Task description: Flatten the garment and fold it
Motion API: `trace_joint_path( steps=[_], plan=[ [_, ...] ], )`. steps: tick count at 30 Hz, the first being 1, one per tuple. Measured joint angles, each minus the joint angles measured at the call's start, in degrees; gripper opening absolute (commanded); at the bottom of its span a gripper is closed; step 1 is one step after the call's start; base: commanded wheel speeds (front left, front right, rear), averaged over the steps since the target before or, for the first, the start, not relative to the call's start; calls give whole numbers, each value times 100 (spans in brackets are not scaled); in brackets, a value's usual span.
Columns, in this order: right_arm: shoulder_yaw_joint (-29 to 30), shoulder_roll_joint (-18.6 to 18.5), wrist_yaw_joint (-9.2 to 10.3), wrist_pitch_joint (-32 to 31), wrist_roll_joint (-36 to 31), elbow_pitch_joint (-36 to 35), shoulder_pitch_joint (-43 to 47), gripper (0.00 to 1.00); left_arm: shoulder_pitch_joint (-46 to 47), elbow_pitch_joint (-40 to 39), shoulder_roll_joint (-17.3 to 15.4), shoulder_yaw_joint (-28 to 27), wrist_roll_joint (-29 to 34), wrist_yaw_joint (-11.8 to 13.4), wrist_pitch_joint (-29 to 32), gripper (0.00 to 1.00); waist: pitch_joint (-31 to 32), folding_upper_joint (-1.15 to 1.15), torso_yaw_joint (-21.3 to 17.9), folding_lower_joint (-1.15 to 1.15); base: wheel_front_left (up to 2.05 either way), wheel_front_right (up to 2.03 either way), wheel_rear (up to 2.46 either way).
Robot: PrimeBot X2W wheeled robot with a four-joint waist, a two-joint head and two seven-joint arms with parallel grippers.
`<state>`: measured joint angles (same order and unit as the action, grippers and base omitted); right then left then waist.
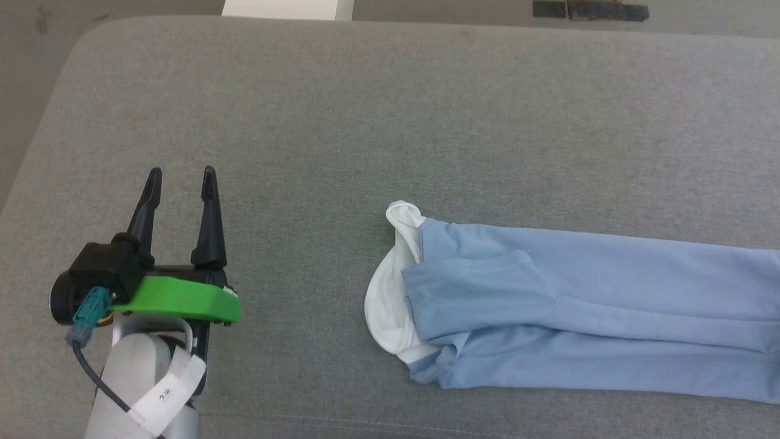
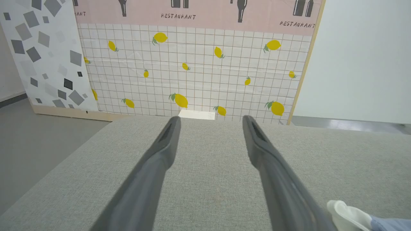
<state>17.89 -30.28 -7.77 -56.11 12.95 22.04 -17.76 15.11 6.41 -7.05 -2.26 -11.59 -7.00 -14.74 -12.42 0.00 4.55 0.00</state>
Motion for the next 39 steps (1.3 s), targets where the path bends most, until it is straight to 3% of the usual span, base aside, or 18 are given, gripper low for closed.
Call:
trace_joint_path(
  steps=[9, 13, 17, 22, 28, 38, 39],
  plan=[
    [-980, -99, 18, -1738, 900, -2369, 631, 0, -221, 26, 15, -147, -15, -2, 0, 100, 395, 0, -161, 0, 0, 0, 0],
    [-1564, 24, 18, -1908, 1204, -3138, 659, 0, -232, 23, 33, -181, -32, -3, 0, 100, 487, 0, -238, 0, 0, 0, 0],
    [-2321, 155, 18, -1817, 1376, -3448, 550, 0, -235, 15, 46, -187, -58, -4, 0, 100, 481, 0, -227, 0, 0, 0, 0],
    [-3220, 427, 18, -1447, 1534, -3333, 40, 0, -235, 3, 68, -176, -58, -8, 0, 100, 377, 0, -109, 0, 0, 0, 0],
    [-4051, 972, 19, -740, 1582, -2620, -645, 0, -236, 18, 109, -153, -87, -8, 0, 100, 280, 0, 87, 0, 0, 0, 0],
    [-4800, 1763, 19, 466, 1471, -1049, -1250, 0, -236, 23, 171, -131, -119, -8, 0, 100, 115, 0, 348, -1, 0, 0, 0],
    [-4915, 1968, 19, 905, 1416, -536, -1285, 0, -236, 21, 188, -129, -121, -8, 0, 100, 56, 0, 379, 0, 0, 0, 0]
  ],
)
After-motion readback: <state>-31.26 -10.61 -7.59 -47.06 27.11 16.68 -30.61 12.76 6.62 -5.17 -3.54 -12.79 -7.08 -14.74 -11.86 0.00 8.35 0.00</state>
